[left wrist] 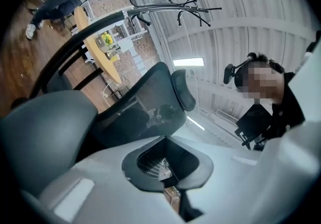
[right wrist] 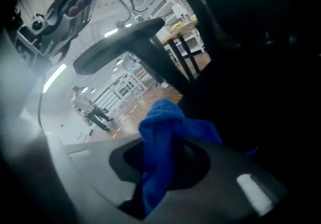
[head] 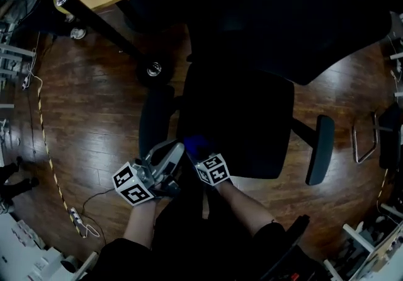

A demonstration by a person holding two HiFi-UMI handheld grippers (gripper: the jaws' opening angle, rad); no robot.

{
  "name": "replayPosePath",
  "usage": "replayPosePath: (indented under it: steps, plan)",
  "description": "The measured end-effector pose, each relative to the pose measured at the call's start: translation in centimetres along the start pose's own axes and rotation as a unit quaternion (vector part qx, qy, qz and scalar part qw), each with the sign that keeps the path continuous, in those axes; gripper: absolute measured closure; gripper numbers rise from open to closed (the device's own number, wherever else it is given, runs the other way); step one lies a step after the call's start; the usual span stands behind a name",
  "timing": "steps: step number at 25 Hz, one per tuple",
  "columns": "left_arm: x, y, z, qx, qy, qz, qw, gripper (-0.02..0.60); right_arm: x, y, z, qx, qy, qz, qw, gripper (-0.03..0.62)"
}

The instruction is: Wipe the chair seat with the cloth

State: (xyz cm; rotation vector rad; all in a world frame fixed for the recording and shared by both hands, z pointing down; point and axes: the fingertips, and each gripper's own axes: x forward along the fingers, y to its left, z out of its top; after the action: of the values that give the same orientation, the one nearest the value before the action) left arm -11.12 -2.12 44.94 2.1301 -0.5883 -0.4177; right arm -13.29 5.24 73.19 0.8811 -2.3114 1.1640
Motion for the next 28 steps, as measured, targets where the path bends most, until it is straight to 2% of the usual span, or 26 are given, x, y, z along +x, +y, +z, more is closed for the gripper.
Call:
replayPosePath:
  steps: [2, 4, 6, 11, 14, 17, 21, 25, 28]
  plan:
    - [-1.5, 0.4, 0.7, 0.001, -0.017, 0.014, 0.9998, 0.581, 2.3, 3.3, -0.6, -0.01, 0.023, 0.038, 0.999, 0.533]
    - [-2.8, 1.0, 1.2, 0.003, -0.031, 0.027, 0.9992, 0.581, 4.2, 5.0, -2.4, -0.025, 0.055, 0.058, 0.996, 0.533]
    - [-3.8, 1.8, 1.5, 0.004, -0.037, 0.034, 0.9987, 0.581, 5.3, 5.2, -4.3, -0.045, 0.077, 0.057, 0.994, 0.533]
    - [-5.3, 1.7, 1.2, 0.006, -0.036, 0.032, 0.9988, 0.581, 4.9, 4.9, -5.8, -0.062, 0.06, 0.054, 0.995, 0.533]
    - [-4.8, 1.4, 0.4, 0.005, -0.025, 0.028, 0.9993, 0.581, 3.4, 3.5, -6.2, -0.046, 0.049, 0.036, 0.997, 0.533]
    - [-3.5, 0.8, -0.5, 0.003, -0.003, 0.015, 0.9999, 0.581, 0.8, 0.4, -6.9, -0.014, 0.035, -0.01, 0.999, 0.533]
    - [-1.5, -0.6, -1.7, 0.001, 0.023, -0.011, 0.9997, 0.581, -5.2, -5.9, -8.7, 0.04, 0.014, -0.103, 0.994, 0.533]
    - [0.9, -2.2, -3.4, -0.004, 0.05, -0.038, 0.998, 0.581, -13.9, -12.4, -10.5, 0.092, -0.016, -0.199, 0.976, 0.533]
    - [2.8, -3.3, -4.6, -0.004, 0.067, -0.053, 0.9963, 0.581, -19.7, -16.0, -11.5, 0.123, -0.048, -0.251, 0.959, 0.533]
